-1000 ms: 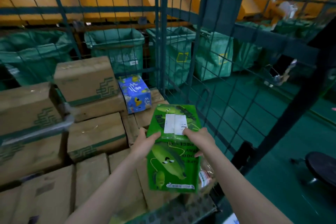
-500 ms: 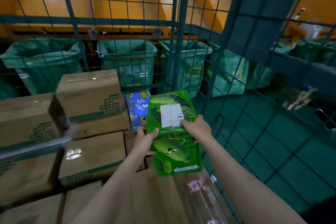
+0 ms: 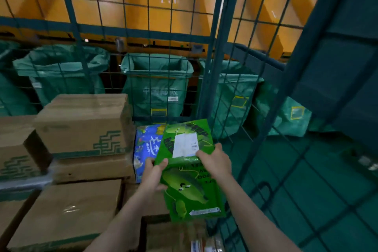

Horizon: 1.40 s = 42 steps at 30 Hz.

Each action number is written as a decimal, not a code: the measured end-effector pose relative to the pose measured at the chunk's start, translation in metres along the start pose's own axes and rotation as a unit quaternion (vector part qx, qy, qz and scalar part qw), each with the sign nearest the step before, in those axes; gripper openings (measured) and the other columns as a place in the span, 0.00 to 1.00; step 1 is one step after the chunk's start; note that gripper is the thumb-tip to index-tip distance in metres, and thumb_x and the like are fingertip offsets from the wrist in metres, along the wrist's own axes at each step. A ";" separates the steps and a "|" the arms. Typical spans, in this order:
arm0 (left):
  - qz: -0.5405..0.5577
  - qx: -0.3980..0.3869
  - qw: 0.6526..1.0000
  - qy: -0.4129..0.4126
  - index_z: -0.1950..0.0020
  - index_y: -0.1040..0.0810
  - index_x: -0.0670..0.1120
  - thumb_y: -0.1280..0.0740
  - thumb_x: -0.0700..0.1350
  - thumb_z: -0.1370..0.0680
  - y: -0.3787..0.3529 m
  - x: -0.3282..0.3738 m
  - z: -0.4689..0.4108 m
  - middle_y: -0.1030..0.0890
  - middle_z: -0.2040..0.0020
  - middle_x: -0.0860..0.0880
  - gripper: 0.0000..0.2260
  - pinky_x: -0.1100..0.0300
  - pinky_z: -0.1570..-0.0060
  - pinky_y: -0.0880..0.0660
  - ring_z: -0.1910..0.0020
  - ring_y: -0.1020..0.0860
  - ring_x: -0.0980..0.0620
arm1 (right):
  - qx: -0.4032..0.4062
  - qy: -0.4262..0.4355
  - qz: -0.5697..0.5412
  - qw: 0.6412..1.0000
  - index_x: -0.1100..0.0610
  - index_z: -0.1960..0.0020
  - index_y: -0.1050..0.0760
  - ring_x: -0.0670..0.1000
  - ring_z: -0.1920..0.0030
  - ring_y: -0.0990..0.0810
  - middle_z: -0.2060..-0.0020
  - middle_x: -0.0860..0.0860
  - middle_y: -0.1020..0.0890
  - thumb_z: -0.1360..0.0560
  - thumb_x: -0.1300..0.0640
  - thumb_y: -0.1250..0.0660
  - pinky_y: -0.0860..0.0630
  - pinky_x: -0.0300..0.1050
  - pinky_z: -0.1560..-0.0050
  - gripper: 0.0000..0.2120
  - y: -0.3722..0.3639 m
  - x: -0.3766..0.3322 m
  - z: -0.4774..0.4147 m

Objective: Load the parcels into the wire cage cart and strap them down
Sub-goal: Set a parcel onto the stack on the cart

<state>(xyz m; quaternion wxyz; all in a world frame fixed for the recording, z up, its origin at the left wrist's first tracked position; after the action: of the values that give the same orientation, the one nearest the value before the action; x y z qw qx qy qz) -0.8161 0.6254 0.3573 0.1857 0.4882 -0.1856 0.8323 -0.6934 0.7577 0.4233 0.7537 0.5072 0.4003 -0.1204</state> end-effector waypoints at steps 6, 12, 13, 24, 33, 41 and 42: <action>0.025 0.029 0.999 0.025 0.48 0.36 0.45 0.37 0.42 0.20 0.015 -0.001 -0.030 0.29 0.41 0.43 0.07 0.39 0.60 0.24 0.45 0.27 0.40 | -0.012 0.030 0.045 0.998 0.60 0.36 0.36 0.58 0.46 0.23 0.46 0.56 0.23 0.25 0.50 0.37 0.29 0.45 0.54 0.23 -0.022 -0.026 -0.026; 0.016 0.023 1.000 -0.009 0.54 0.36 0.46 0.36 0.44 0.21 -0.009 0.015 -0.044 0.29 0.44 0.44 0.08 0.45 0.63 0.22 0.46 0.25 0.42 | 0.007 0.037 0.046 0.998 0.60 0.33 0.37 0.58 0.46 0.24 0.46 0.57 0.22 0.24 0.52 0.40 0.31 0.45 0.55 0.22 0.003 -0.033 -0.052; 0.009 0.023 1.000 -0.015 0.53 0.36 0.46 0.36 0.44 0.21 -0.014 0.018 -0.047 0.30 0.45 0.45 0.08 0.45 0.64 0.22 0.46 0.26 0.43 | 0.010 0.032 0.040 0.999 0.59 0.31 0.38 0.58 0.46 0.24 0.46 0.57 0.22 0.23 0.52 0.40 0.32 0.44 0.56 0.23 0.007 -0.031 -0.057; 0.062 0.029 0.995 -0.072 0.57 0.36 0.46 0.38 0.42 0.20 -0.019 0.033 -0.047 0.29 0.50 0.48 0.08 0.45 0.63 0.21 0.52 0.25 0.50 | 0.054 0.093 0.039 0.994 0.59 0.32 0.37 0.58 0.47 0.24 0.46 0.57 0.22 0.24 0.52 0.40 0.31 0.46 0.54 0.22 0.014 -0.055 -0.063; 0.067 0.025 0.995 -0.075 0.56 0.38 0.46 0.40 0.37 0.20 -0.028 0.037 -0.087 0.30 0.52 0.48 0.09 0.46 0.61 0.24 0.49 0.28 0.48 | 0.063 0.054 -0.056 0.995 0.57 0.32 0.36 0.58 0.48 0.24 0.44 0.56 0.22 0.25 0.59 0.40 0.30 0.46 0.51 0.22 -0.008 -0.047 -0.091; -0.121 -0.031 0.983 -0.134 0.43 0.40 0.44 0.42 0.40 0.19 -0.068 0.044 -0.132 0.31 0.44 0.48 0.08 0.48 0.49 0.24 0.50 0.26 0.46 | 0.046 0.012 -0.059 0.997 0.59 0.23 0.50 0.60 0.30 0.36 0.25 0.57 0.46 0.18 0.60 0.49 0.38 0.46 0.35 0.25 -0.036 0.008 -0.140; -0.141 -0.025 0.979 -0.146 0.41 0.40 0.44 0.41 0.41 0.19 -0.073 0.046 -0.137 0.31 0.41 0.46 0.09 0.44 0.44 0.25 0.46 0.26 0.44 | 0.048 0.021 -0.060 0.997 0.58 0.23 0.49 0.59 0.32 0.34 0.26 0.57 0.44 0.18 0.59 0.49 0.38 0.46 0.35 0.24 -0.034 0.008 -0.147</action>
<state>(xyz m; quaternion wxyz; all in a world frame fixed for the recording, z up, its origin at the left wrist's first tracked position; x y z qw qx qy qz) -0.9033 0.7617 0.3452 0.2844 0.6205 -0.1609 0.7129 -0.7787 0.8705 0.3706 0.7114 0.5202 0.4397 -0.1732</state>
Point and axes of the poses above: each hand's wrist, its own z-axis away from the middle knuckle, its own y-axis out of the back of the hand, x = y × z, the point moved 5 cm from there along -z, towards the middle knuckle
